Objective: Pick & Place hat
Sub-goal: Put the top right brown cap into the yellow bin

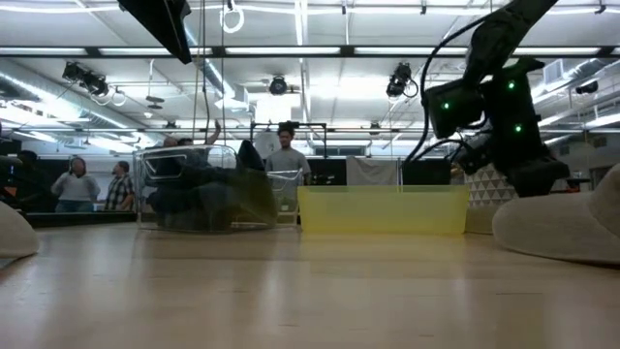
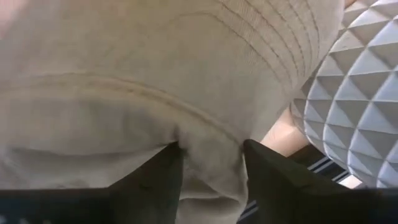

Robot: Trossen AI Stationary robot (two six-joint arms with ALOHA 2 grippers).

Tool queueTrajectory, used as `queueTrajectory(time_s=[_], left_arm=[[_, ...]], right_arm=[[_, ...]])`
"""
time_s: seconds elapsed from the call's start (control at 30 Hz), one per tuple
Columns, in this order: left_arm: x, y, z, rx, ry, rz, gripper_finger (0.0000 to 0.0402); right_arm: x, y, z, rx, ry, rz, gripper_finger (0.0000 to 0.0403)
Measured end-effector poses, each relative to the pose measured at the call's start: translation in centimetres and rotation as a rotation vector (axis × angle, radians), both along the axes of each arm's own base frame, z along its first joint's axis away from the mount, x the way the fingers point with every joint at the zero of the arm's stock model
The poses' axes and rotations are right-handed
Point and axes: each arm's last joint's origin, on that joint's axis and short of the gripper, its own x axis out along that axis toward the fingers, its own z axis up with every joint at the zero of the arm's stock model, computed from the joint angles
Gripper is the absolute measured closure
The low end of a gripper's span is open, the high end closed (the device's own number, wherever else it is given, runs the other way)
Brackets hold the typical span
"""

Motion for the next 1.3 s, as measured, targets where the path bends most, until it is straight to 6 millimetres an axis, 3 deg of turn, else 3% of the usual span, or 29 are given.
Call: queueTrajectory(time_s=[0.2,0.27,0.4,0.77,0.9,1.13,1.3], left_arm=[[0.0,0.0,0.0,0.000,0.000,0.000,0.0170],[0.0,0.0,0.0,0.000,0.000,-0.001,0.0170],[0.0,0.1,0.0,0.018,-0.006,0.009,0.0170],[0.0,0.1,0.0,0.022,-0.008,0.010,0.0170],[0.0,0.1,0.0,0.022,-0.008,0.011,0.0170],[0.0,0.1,0.0,0.022,-0.008,0.010,0.0170],[0.0,0.1,0.0,0.022,-0.008,0.011,0.0170]], right_arm=[[0.2,-0.2,-0.4,-0.005,0.015,-0.018,0.0365],[0.3,-0.2,-0.1,-0.006,0.006,-0.038,0.0389],[0.7,-0.1,1.4,0.002,-0.002,-0.082,0.0385],[1.7,1.3,8.3,0.025,0.074,-0.328,0.0397],[2.7,1.9,10.2,0.003,-0.049,-0.351,0.0397],[5.1,2.8,14.2,-0.067,-0.271,-0.254,0.0397],[7.1,2.7,15.6,-0.192,-0.409,0.024,0.0396]])
